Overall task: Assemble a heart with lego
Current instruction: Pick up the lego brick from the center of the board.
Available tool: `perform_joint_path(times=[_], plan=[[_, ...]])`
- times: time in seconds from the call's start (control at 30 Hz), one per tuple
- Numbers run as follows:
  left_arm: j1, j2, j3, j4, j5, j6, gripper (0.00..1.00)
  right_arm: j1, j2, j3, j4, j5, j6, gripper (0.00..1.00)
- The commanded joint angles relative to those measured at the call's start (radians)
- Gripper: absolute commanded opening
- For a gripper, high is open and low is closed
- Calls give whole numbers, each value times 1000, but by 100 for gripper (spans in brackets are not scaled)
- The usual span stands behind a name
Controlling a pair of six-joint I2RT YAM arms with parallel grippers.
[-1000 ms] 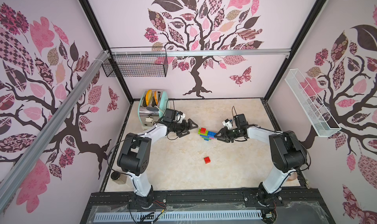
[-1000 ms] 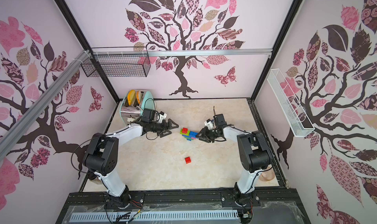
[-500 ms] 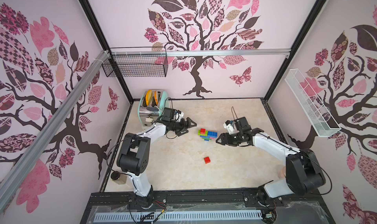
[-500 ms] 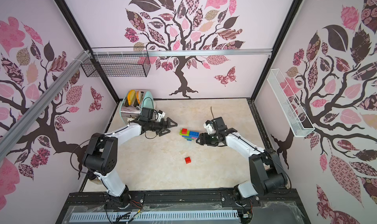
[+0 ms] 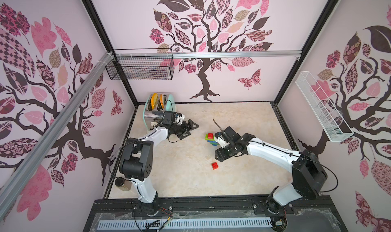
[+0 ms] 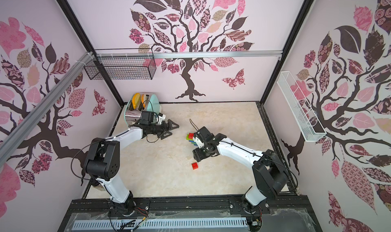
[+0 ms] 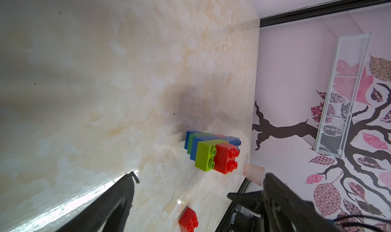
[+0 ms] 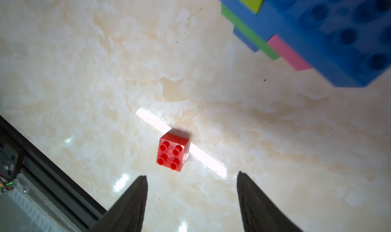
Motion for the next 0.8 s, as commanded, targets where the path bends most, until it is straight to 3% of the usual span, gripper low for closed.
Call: perform_joint_path(times=[0.0, 0.23, 0.77], plan=[[6, -30, -17, 33, 0, -8, 97, 66, 16, 5, -68, 69, 27, 70], [18, -45, -29, 38, -1, -12, 97, 170, 103, 21, -39, 148, 86, 71], [30, -59, -24, 28, 1, -8, 97, 172, 209, 48, 49, 143, 96, 59]])
